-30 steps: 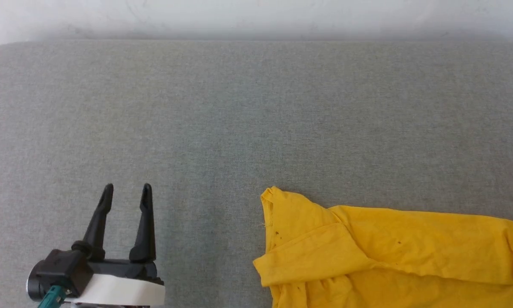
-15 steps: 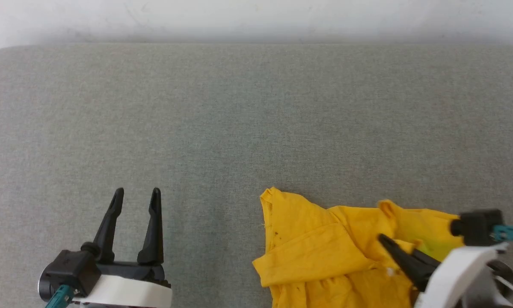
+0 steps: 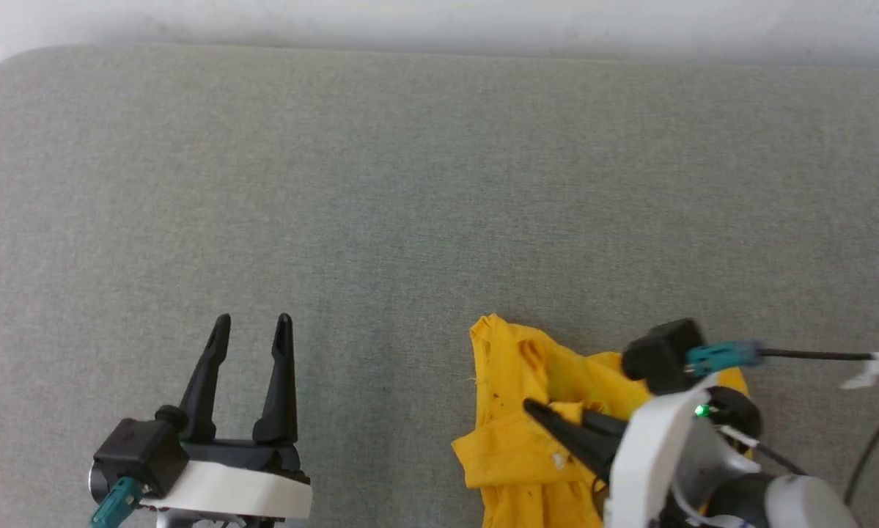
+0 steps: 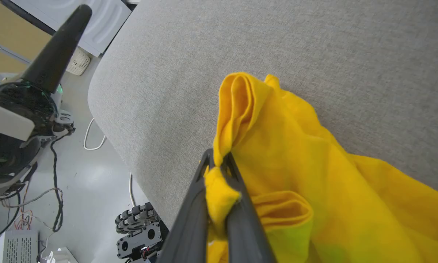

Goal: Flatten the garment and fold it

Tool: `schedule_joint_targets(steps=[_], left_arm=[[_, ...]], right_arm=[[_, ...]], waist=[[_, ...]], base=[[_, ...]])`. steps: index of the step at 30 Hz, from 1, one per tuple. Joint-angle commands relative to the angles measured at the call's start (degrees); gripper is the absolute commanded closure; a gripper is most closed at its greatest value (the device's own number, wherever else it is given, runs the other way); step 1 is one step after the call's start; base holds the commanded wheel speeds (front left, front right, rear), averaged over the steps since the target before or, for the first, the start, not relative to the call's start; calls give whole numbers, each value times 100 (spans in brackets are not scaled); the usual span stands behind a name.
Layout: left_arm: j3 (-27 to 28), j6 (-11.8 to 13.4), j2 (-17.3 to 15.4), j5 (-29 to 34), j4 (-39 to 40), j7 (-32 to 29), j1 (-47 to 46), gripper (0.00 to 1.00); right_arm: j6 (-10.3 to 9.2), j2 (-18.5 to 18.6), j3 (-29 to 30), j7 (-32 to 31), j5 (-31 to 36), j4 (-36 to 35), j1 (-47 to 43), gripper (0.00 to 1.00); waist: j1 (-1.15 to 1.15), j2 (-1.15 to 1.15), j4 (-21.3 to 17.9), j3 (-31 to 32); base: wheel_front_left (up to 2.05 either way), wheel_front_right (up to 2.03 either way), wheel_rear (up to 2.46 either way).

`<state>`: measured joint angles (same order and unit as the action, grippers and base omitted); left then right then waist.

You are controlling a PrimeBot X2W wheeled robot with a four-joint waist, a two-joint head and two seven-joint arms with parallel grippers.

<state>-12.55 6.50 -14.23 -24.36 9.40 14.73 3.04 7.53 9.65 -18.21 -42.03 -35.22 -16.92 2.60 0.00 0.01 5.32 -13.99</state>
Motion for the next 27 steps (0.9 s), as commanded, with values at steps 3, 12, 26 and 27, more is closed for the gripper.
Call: schedule_joint_targets(steps=[3,12,26,27], left_arm=[[10,-99,92,14,-68,27,-123,0],[55,-226,262,37,-203,27,-178,0],[103,-375,367,119,-378,27,-90,0],[98,-379,366,121,-377,27,-79,0]], right_arm=[[-4,20,-269,-6,244,318,227,100],[-4,14,-445,166,939,1259,439,93],[-4,207,641,612,899,685,138,0],[-4,233,920,648,949,519,-12,0]], waist=[[0,-1,86,-54],[0,-1,177,-107],[0,-1,-10,51],[0,-1,-30,58]], base=[[0,0,0],[0,0,0],[0,0,0],[0,0,0]])
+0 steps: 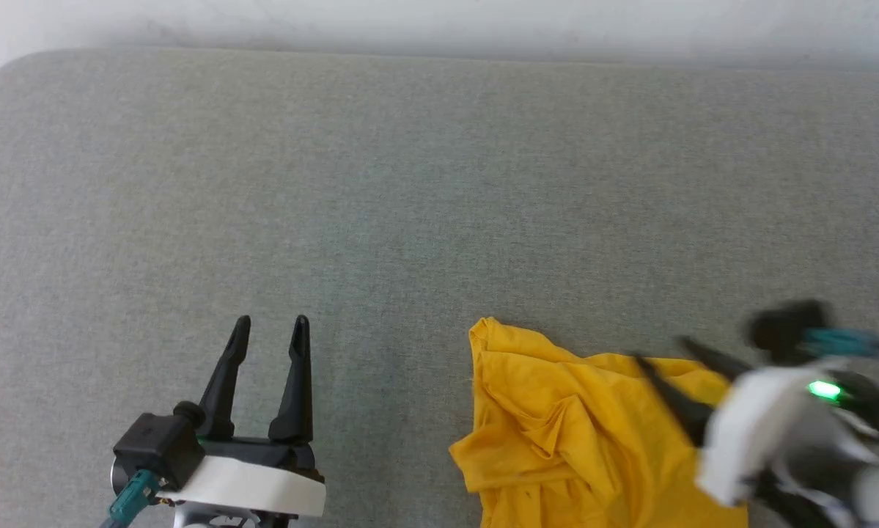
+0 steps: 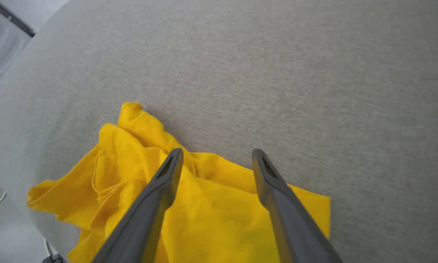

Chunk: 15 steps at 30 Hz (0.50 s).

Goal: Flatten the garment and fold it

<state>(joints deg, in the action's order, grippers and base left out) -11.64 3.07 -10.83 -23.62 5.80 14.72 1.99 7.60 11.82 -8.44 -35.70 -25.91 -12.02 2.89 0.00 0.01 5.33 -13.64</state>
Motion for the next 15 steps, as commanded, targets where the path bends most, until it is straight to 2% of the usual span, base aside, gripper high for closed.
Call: schedule_joint_targets(steps=[1,4,7,10,15], left_arm=[[5,-37,26,45,-14,28,36,0],[15,-31,23,40,6,28,74,0],[16,-29,26,28,25,28,110,0],[-7,-38,22,21,24,28,123,0],[-33,-41,-15,23,35,-9,87,0]], right_arm=[[-11,20,229,40,61,-131,-214,0],[-11,-79,981,40,139,-577,-771,0],[-11,-300,1489,-23,151,-872,-1279,0],[-11,-463,1655,-116,213,-993,-1658,0],[-11,-618,1600,-36,255,-659,-1758,0]], waist=[[0,-1,-51,29],[0,-1,-125,26],[0,-1,-202,11],[0,-1,-248,-2],[0,-1,-257,-5]], base=[[0,0,0],[0,0,0],[0,0,0],[0,0,0],[0,0,0]])
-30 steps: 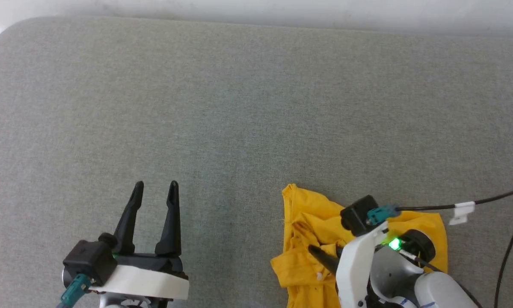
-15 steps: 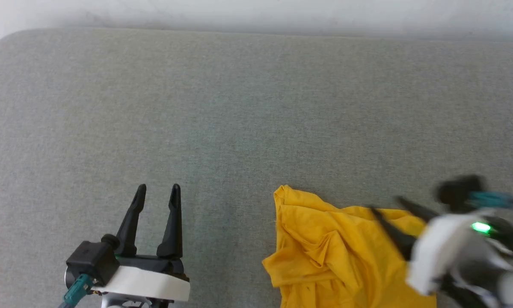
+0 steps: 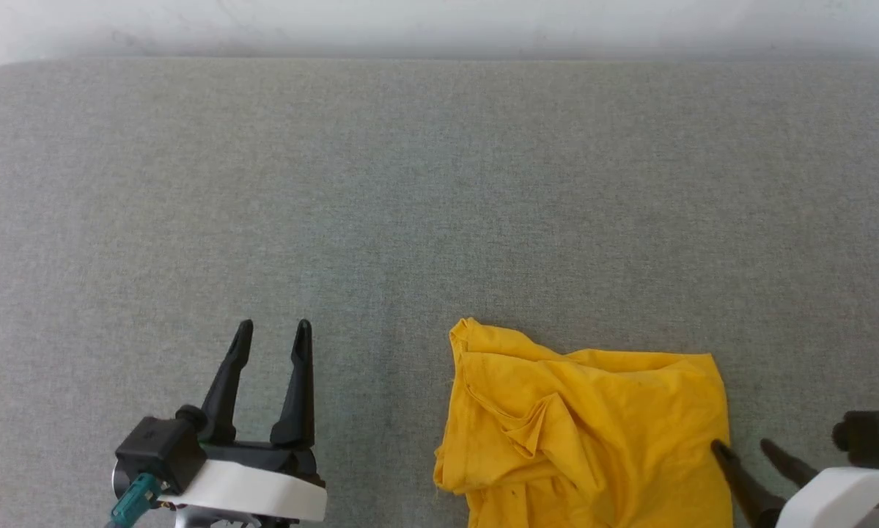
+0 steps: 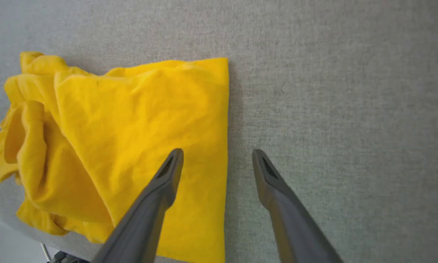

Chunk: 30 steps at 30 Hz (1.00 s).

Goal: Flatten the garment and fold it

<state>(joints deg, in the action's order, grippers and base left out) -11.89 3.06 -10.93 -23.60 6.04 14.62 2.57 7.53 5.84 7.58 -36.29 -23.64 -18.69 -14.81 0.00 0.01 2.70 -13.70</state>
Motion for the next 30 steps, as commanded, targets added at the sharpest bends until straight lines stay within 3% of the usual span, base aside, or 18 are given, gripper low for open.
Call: schedule_joint_targets(steps=[1,9,10,11,12,21,30], left_arm=[[-11,-37,-18,28,21,-12,21,0],[-27,1,-127,89,180,-90,4,0],[-32,6,-134,94,202,-99,3,0],[-42,10,-138,99,224,-110,0,0],[-53,14,-141,105,244,-119,-6,0],[-147,77,-153,193,470,-140,-2,0],[-172,137,-223,236,646,-268,-50,0]], right_arm=[[-4,-30,-35,56,41,110,40,0],[-4,29,-278,332,-9,1061,522,0],[-4,47,-318,351,-28,1177,580,12],[-4,62,-337,384,-39,1277,637,91],[-4,68,-351,411,-58,1360,685,100],[-4,293,-368,681,-130,1361,881,100],[-4,716,-567,756,-4,1351,1456,100]], waist=[[0,-1,15,6],[0,-1,131,11],[0,-1,143,9],[0,-1,158,4],[0,-1,171,0],[0,-1,37,106],[0,-1,-542,171]], base=[[0,0,0],[0,0,0],[0,0,0],[0,0,0],[0,0,0],[0,0,0],[0,0,0]])
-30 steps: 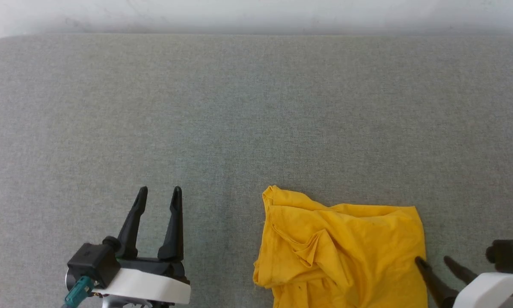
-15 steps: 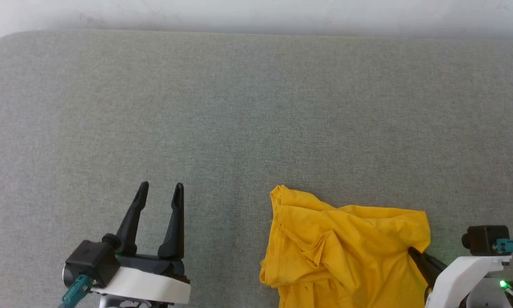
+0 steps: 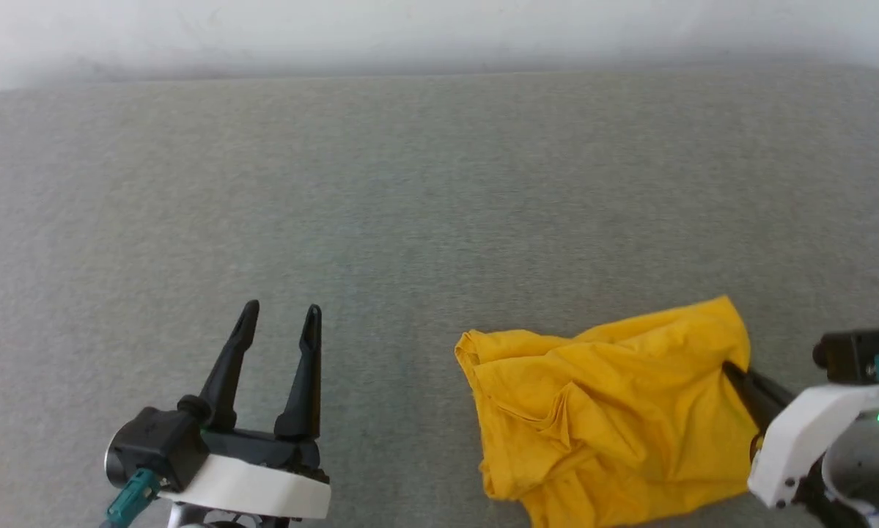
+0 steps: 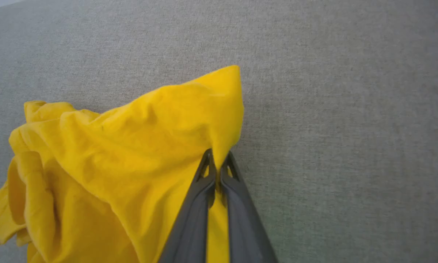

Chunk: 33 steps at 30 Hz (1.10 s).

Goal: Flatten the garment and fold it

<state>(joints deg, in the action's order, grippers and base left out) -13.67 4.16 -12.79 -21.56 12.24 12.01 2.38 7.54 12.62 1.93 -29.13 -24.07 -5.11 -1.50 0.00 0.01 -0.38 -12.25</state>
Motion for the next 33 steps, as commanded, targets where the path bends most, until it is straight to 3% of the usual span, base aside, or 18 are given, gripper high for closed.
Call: schedule_joint_targets(steps=[1,12,17,23,33], left_arm=[[15,34,-50,29,31,-23,-31,0],[165,108,-278,41,181,-221,-112,0],[182,120,-394,101,307,-366,-265,0],[138,117,-492,199,462,-539,-487,0],[103,152,-646,465,760,-680,-968,0]], right_arm=[[-5,106,-38,40,63,22,215,100],[-5,793,-822,87,93,663,1667,100],[-5,1065,-1142,213,73,1157,2436,100],[-5,1377,-1200,392,21,1640,3013,100],[-5,1861,-738,904,184,2770,3860,100]], waist=[[0,-1,-317,24],[0,-1,-1503,-62],[0,-1,-1846,-236],[0,-1,-1929,-599],[0,-1,-1745,-1480]], base=[[0,0,0],[0,0,0],[0,0,0],[0,0,0],[0,0,0]])
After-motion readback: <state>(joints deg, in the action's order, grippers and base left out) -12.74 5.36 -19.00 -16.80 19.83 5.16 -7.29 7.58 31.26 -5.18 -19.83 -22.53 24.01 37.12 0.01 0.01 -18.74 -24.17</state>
